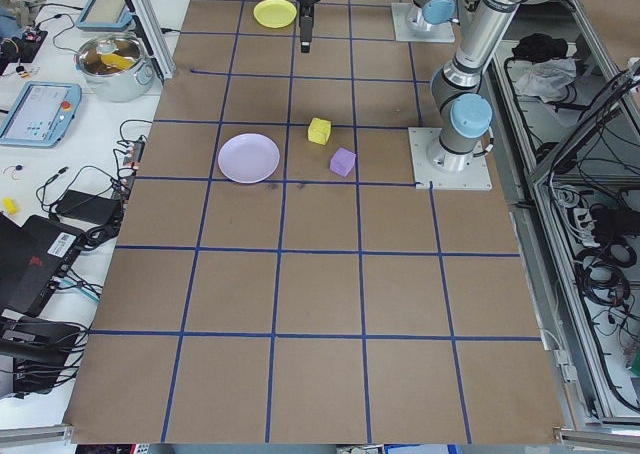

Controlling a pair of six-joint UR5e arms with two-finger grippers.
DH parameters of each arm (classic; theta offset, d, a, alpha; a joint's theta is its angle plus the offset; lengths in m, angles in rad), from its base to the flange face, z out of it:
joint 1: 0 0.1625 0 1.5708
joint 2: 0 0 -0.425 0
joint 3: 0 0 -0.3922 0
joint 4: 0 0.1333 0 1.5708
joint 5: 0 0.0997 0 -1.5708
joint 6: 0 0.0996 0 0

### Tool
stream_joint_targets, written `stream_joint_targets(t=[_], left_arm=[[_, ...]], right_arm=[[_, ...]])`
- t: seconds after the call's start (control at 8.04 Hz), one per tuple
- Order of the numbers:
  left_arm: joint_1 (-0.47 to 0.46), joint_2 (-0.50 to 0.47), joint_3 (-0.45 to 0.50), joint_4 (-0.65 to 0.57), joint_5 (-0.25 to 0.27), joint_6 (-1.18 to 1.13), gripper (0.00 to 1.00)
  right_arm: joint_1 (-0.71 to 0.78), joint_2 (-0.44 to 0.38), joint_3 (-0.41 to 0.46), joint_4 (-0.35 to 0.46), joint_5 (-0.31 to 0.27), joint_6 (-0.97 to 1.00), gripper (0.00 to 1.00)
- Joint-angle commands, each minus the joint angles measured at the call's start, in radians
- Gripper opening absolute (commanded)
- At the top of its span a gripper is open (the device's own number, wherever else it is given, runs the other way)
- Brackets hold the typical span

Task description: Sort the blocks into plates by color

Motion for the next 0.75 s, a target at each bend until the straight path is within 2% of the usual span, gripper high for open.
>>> stream_joint_targets(t=[0.0, 0.12, 0.37, 0.5, 0.62], left_arm=[[0.059, 0.006, -0.209, -0.008, 0.003, 0.211, 1.00], [0.097, 0.018, -0.319, 0.056, 0.006, 0.264, 1.00], [0.166, 0.000, -0.423, 0.114, 0.009, 0.311, 1.00], [0.182, -0.005, -0.438, 0.114, 0.041, 0.321, 1.00], [0.186, -0.021, -0.478, 0.118, 0.138, 0.322, 0.88]], right_arm=[[0.000, 0.000, 0.000, 0.001, 0.001, 0.000, 1.00], [0.000, 0.000, 0.000, 0.003, 0.001, 0.000, 1.00], [0.000, 0.000, 0.000, 0.004, 0.002, 0.000, 1.00], [0.000, 0.000, 0.000, 0.004, 0.001, 0.000, 1.00], [0.000, 0.000, 0.000, 0.004, 0.002, 0.000, 1.00]])
